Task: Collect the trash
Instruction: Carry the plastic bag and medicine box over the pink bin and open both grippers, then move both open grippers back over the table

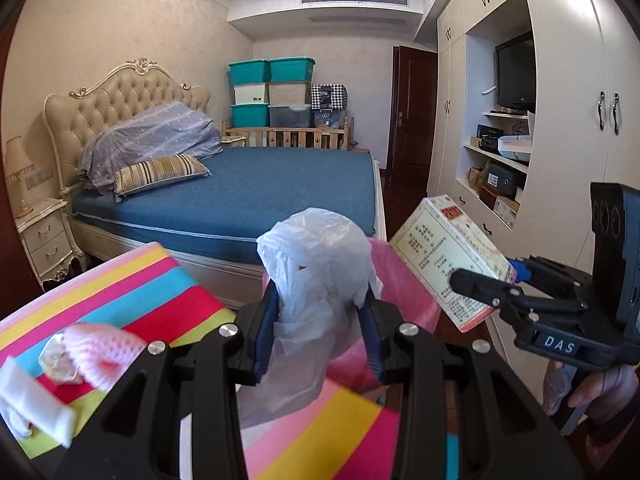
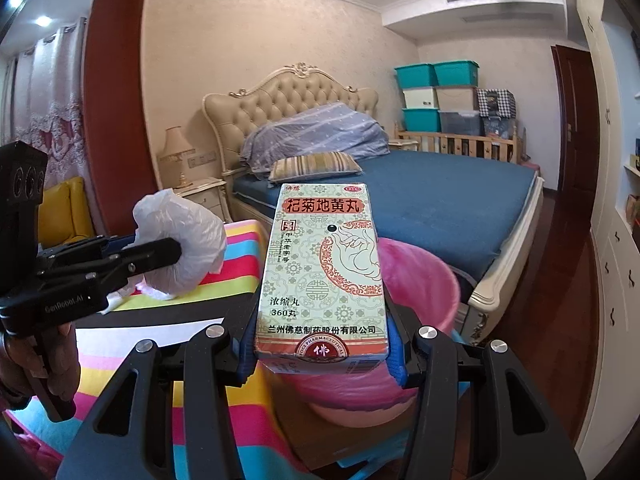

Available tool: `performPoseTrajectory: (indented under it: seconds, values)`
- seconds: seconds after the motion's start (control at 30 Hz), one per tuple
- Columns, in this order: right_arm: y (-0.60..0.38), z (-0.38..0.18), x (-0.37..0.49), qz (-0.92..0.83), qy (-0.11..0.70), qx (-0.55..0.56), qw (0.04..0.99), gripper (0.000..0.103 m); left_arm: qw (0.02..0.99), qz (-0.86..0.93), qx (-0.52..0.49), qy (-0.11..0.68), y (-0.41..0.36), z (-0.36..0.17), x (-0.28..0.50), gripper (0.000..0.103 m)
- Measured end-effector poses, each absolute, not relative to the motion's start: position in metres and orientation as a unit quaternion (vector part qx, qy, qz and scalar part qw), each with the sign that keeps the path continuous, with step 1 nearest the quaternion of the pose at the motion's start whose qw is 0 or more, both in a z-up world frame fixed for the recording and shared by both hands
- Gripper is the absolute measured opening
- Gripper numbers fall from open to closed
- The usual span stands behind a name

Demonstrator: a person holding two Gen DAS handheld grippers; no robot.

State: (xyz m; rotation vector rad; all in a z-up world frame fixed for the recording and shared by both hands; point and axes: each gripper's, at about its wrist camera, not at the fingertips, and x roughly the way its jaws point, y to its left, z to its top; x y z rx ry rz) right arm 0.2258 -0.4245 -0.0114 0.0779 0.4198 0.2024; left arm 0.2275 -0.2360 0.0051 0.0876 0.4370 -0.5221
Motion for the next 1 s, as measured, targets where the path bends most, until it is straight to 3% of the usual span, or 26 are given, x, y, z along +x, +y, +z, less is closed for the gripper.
performPoseTrajectory:
  seconds: [0.43, 0.5, 0.53, 0.57, 1.0]
  values:
    - [-0.458, -0.022, 0.293, 0.097, 0.218, 0.062, 0.969, 0.049, 0.933, -0.266, 0.016, 0.242, -0.281, -0.009, 0.296, 0.042]
    - [-0.464, -0.024, 0.300, 0.114, 0.206, 0.079, 0.969, 0.053, 0.927, -0.280, 0.004, 0.248, -0.285, -0.009, 0.307, 0.053]
    - [-0.467, -0.025, 0.302, 0.114, 0.205, 0.082, 0.969, 0.060, 0.927, -0.282, -0.001, 0.249, -0.286, -0.009, 0.312, 0.064]
    - [-0.472, -0.027, 0.304, 0.103, 0.202, 0.086, 0.970, 0.073, 0.928, -0.278, -0.002, 0.247, -0.282, -0.008, 0.316, 0.072]
    - [-0.469, -0.029, 0.262, 0.105, 0.204, 0.086, 0.970, 0.074, 0.956, -0.197, 0.006, 0.216, -0.216, -0.003, 0.263, 0.098]
